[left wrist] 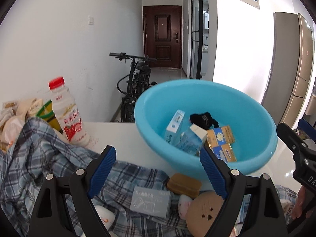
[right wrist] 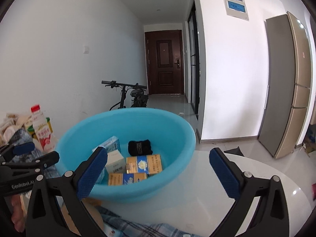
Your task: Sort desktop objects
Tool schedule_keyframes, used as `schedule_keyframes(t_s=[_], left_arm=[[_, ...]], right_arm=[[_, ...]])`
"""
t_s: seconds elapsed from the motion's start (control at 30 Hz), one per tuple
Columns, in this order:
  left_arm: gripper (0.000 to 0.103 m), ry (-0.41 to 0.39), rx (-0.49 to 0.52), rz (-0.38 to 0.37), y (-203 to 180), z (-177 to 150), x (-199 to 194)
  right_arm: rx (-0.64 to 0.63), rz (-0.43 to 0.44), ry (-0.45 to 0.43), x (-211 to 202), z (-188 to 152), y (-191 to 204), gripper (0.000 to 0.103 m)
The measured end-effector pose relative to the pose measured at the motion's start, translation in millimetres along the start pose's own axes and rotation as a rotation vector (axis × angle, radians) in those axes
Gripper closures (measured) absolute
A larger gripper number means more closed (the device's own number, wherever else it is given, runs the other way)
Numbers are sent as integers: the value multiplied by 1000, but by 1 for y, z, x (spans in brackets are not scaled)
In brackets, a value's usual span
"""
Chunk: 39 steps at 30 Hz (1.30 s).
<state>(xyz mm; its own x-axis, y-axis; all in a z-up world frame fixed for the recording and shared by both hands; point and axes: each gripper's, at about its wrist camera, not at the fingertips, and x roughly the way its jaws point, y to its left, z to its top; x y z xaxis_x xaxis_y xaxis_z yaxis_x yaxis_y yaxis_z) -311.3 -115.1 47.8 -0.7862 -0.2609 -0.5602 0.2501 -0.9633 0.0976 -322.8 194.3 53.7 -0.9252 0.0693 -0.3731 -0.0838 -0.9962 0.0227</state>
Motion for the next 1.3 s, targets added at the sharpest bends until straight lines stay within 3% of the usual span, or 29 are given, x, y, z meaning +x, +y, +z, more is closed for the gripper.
schedule_keyframes(t_s=[0.37,0.5,0.67,0.9,1.07,1.3], left_arm=[[14,16,15,7,7,-37,-20],[14,30,21,1,7,-51,-22],[14,5,55,6,4,-63,-31],[14,-1,10,-23,8,-72,-34],[14,-7,10,-24,11,-79,-39],[14,-9,19,-20,10,-97,-47]], right_arm=[[-144,18,6,-36,-38,22,0],[-138,-21,-56,-47,-57,21,0],[-80,-2,-121,-61,-66,17,0],[-51,-28,-262,-81,-66,12,0],[-64,-3,-194,-71,-70,14,0],[-71,27,-160,-89,-78,14,0]])
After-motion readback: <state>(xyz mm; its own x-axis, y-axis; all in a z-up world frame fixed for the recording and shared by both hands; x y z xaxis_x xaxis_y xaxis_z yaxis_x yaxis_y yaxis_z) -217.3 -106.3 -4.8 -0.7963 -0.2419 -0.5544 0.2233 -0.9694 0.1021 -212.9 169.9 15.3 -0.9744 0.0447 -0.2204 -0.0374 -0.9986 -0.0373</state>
